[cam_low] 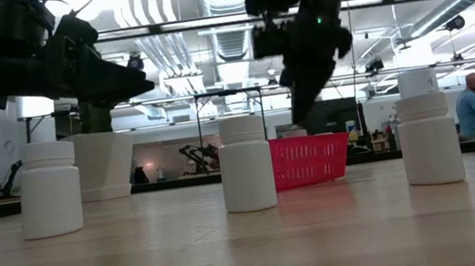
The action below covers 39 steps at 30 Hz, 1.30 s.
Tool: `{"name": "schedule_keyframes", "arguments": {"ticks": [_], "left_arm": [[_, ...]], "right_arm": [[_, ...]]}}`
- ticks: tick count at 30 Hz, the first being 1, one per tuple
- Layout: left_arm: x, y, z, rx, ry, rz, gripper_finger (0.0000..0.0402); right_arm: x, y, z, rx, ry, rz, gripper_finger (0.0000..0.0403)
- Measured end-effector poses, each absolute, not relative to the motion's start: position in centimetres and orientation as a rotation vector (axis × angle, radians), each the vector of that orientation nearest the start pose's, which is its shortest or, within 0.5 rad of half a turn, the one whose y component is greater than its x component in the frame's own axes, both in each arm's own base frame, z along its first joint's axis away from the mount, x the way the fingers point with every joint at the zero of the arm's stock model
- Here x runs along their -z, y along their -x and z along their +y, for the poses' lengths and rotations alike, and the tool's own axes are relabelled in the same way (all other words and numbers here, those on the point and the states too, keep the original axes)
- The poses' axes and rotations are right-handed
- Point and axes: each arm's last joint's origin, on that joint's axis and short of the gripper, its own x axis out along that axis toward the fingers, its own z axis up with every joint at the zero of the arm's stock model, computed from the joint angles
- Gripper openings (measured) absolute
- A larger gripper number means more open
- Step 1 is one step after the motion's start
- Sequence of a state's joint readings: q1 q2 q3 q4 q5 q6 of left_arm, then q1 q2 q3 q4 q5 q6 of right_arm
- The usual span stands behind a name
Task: Pick and place pill bottles into a basket
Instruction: Put the white pill bottle into the red bin
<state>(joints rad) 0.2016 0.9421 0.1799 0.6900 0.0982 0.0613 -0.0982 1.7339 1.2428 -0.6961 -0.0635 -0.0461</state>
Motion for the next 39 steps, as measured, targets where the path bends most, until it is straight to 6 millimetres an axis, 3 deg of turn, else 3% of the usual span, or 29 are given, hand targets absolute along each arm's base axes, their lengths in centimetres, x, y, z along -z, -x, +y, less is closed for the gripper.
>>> {"name": "schedule_keyframes", "arguments": {"ticks": [6, 12, 21, 27, 32, 39], "left_arm": [[-18.6, -17.6, 3.3, -0.101, -0.059, 0.061, 0.0258], [-18.4, -17.1, 3.2, -0.101, -0.079, 0.048, 0.0258], [-18.4, -15.4, 2.9, -0.105, -0.094, -0.042, 0.0258], [-18.1, -14.9, 2.8, -0.106, -0.103, -0.055, 0.0258], [-17.7, -14.7, 2.7, -0.107, -0.127, -0.041, 0.0258], [-17.7, -15.1, 2.8, -0.106, -0.123, -0.028, 0.0258]], "right_arm": [[-25.2, -33.0, -3.1, 0.010, -0.005, 0.967, 0.0008], [-26.9, -29.8, -3.2, 0.022, 0.046, 0.742, 0.0008], [-25.3, -23.4, -4.2, 0.110, 0.055, 0.477, 0.0008], [-24.0, -20.6, -3.8, 0.107, 0.161, 0.383, 0.0008], [-23.0, -19.3, -3.7, 0.148, 0.185, 0.379, 0.0009], [-22.5, -19.4, -3.8, 0.192, 0.095, 0.385, 0.0009]]}}
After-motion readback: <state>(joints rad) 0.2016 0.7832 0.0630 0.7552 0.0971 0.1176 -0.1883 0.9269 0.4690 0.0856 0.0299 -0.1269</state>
